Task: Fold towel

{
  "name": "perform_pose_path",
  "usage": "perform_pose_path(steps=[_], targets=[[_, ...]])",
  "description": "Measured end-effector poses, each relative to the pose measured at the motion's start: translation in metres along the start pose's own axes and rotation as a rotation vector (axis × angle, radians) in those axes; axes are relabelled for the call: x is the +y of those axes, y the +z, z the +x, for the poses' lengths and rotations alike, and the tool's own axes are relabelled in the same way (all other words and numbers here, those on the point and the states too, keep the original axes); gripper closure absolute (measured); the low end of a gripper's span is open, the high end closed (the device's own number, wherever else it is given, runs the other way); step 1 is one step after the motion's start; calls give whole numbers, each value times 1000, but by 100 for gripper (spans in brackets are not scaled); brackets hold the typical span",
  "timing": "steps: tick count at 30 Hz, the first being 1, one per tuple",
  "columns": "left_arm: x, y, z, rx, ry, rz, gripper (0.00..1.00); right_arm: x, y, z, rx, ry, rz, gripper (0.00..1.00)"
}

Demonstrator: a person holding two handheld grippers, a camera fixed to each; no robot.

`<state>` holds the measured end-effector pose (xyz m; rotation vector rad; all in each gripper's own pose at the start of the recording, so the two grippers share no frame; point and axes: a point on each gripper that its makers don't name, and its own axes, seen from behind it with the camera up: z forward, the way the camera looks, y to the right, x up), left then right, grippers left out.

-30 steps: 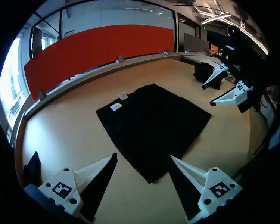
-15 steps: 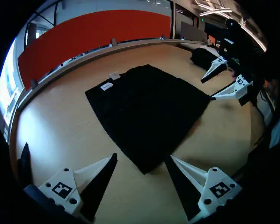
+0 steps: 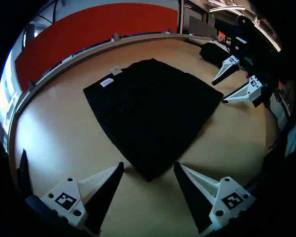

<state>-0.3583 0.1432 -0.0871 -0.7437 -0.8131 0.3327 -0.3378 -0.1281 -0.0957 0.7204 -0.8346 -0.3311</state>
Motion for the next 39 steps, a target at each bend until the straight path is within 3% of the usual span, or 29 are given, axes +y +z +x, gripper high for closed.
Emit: perform_pose_path(steps=[4,12,22,26,30,33,34,39], targets=[[0,0,-1,-6,-2,-2,7,-3,0,-3,-14,-1,18,17],[1,1,-1,-15,-5,1,8,-4,0,-4,-10,5,25,20],[3,0,-1,-31,-18,16,27,-5,0,-5,-5,5,28,41],[5,0,-1,-34,-21,19,43,-5,0,-5,-5,6,27,55],[6,-1,-1,-36,-25,26,51,-6,0,-5,-5,7,28,70],[7,0,-1,-38,-34,32,71,-7,0,-4,-6,9,28,78],[7,0,-1,-40,-38,35,78,-7,0,-4,-7,10,29,80],[7,0,0,-48,-60,46,91,-10,-1,-2,-5,17,30,84]])
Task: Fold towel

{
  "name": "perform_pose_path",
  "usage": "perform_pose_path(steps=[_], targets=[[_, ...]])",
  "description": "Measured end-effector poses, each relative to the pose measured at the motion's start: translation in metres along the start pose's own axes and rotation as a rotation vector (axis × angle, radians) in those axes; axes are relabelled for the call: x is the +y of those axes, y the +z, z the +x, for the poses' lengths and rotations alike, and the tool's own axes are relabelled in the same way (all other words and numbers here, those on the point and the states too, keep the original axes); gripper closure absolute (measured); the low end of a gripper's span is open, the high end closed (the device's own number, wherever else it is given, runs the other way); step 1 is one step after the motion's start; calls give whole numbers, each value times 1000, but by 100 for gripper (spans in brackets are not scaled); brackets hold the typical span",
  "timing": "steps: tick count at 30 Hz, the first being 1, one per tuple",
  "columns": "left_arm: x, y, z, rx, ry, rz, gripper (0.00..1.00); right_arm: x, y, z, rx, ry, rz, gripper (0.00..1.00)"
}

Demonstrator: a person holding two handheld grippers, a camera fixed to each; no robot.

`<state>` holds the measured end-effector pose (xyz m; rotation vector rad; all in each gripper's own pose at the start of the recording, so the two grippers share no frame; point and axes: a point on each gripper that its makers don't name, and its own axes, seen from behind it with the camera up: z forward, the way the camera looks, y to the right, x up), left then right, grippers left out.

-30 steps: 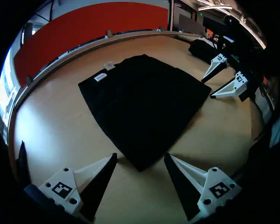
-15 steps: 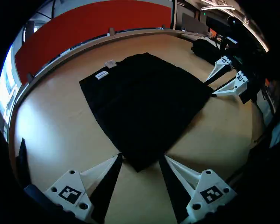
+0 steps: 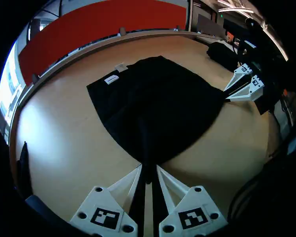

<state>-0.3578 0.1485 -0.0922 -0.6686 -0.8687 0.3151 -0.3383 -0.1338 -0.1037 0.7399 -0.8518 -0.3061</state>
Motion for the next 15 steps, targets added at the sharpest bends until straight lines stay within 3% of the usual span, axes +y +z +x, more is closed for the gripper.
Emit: perform_pose_path(steps=[9,15], targets=[[5,-3,4,-3,-64,-26,91,4,-9,8,30,31,-21,85],[6,-12,16,18,-67,-18,92,8,-20,20,63,43,-36,85]])
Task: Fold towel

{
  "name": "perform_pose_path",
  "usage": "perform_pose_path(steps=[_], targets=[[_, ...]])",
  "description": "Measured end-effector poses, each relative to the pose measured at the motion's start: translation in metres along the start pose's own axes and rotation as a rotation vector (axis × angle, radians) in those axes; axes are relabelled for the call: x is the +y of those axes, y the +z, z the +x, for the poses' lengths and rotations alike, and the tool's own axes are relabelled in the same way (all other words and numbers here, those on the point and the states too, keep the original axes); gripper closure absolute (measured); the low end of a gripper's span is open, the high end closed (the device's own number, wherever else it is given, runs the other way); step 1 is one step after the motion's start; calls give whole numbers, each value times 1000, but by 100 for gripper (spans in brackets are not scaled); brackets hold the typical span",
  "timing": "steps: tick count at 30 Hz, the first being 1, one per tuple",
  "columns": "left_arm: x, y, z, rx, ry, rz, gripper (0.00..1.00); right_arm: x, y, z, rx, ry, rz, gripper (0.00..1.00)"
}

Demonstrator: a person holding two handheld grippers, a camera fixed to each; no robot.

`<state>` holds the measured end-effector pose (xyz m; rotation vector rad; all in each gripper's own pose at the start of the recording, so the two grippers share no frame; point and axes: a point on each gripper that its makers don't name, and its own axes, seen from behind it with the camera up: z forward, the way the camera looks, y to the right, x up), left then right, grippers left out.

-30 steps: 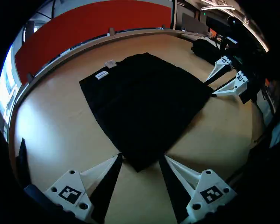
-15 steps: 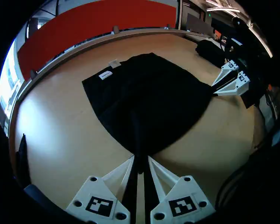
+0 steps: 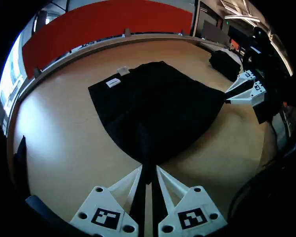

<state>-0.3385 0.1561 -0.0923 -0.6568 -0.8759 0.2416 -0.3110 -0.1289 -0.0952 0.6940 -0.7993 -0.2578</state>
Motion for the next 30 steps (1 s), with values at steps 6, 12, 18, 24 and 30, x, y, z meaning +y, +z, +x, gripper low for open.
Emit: perform_pose_path(steps=[6,12,18,24,30], targets=[[0,-15,16,27,-1,10,92,1,-15,18,39,-7,-12,85],[0,-33,34,56,-15,13,92,2,-32,36,74,-17,-26,85],[1,-51,46,75,-21,22,92,1,-47,51,100,-20,-29,85],[5,-66,57,88,-21,26,92,0,-60,61,110,-20,-27,85],[6,-78,66,96,-30,27,92,-3,-71,68,121,-5,-23,85]])
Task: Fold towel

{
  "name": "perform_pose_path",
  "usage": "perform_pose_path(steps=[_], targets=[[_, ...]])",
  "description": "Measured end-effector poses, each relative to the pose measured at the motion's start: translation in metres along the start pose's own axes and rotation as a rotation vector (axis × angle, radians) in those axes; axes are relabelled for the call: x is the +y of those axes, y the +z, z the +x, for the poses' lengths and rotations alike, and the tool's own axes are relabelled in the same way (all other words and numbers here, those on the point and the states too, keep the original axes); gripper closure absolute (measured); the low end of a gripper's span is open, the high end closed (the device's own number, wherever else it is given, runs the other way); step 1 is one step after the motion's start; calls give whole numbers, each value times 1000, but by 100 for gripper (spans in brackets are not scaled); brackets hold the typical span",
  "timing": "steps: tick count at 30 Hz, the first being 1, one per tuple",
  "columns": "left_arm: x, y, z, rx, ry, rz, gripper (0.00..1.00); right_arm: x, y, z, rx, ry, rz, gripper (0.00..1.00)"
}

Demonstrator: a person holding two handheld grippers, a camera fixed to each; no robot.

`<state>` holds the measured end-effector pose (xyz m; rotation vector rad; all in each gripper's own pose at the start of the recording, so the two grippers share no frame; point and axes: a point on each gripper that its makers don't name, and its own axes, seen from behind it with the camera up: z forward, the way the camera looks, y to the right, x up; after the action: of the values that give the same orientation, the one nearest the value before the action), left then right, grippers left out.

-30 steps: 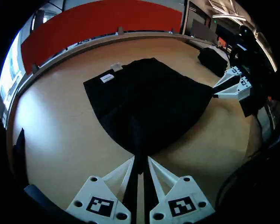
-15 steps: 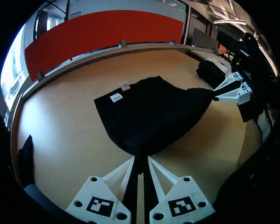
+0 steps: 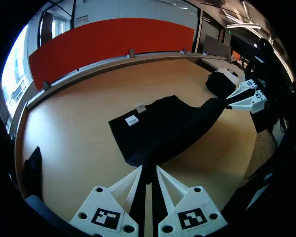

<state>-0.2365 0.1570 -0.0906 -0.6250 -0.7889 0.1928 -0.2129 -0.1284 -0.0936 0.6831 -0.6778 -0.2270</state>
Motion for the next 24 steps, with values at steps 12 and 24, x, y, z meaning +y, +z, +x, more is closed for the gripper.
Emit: perform_pose_path(steps=[12,24], targets=[[7,-17,16,1,14,-6,92,2,-17,10,9,3,-11,85],[11,-28,26,4,7,-19,92,4,-32,21,17,-9,-11,85]])
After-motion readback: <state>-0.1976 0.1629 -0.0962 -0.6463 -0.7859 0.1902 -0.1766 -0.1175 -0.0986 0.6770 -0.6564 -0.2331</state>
